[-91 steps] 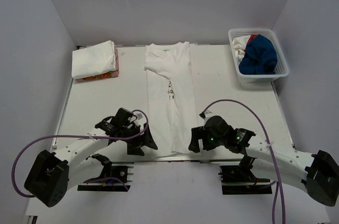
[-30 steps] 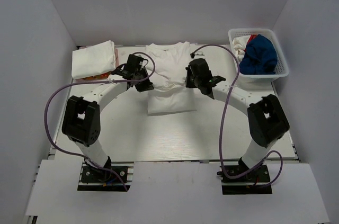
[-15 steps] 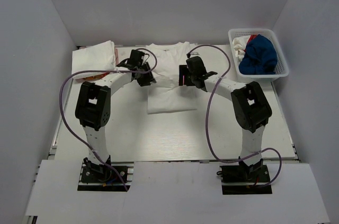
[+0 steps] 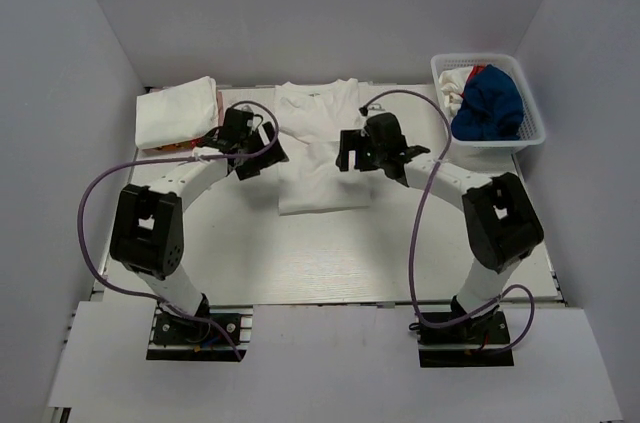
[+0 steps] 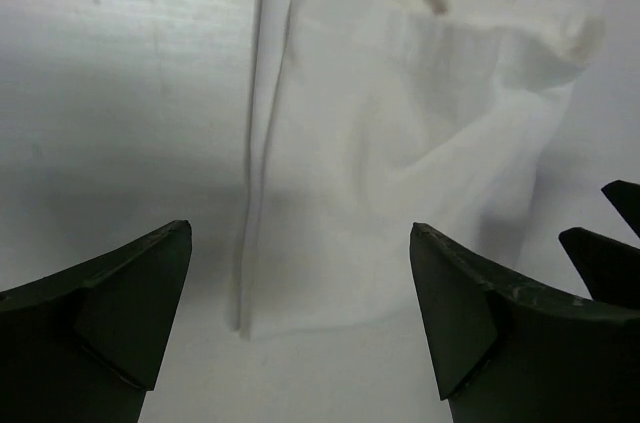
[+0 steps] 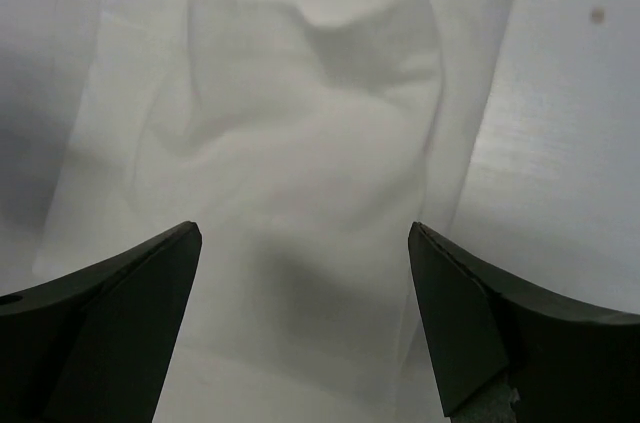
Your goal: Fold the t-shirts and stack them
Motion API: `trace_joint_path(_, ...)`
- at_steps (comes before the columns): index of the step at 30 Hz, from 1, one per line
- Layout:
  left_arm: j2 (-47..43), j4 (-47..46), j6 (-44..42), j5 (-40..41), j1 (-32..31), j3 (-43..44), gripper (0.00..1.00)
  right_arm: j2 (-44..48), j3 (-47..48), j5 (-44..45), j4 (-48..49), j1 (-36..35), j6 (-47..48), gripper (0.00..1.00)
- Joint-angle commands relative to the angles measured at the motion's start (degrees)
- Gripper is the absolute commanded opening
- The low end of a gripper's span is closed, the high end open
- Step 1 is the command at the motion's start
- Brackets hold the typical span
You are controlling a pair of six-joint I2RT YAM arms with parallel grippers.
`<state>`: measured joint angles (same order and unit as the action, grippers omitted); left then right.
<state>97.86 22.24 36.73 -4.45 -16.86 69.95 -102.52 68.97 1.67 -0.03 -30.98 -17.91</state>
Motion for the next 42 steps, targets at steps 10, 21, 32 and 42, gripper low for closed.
trace_joint_path(10,-7.7,-6.4,0.2,-12.5,-2.8,-20.5,0.98,14.5,-22.8,-5.0,1.5,1.6,-12.6,0.9)
trace_joint_path(21,-2.1,-10.3,0.0,-15.6,-2.8,-23.6,0.1,8.7,-23.7,-12.1,4.0,3.8,-15.0,0.7)
trace_joint_path(32,-9.9,-14.2,0.6,-12.1,-2.8,-24.2,0.0,8.4,-24.3,-12.3,5.0,4.7,-14.6,0.0)
trace_joint_path(42,-33.9,-1.4,0.6,-11.5,-6.0,-27.9,0.0,36.0,-33.4,-20.4,-13.2,1.4,-12.2,0.0)
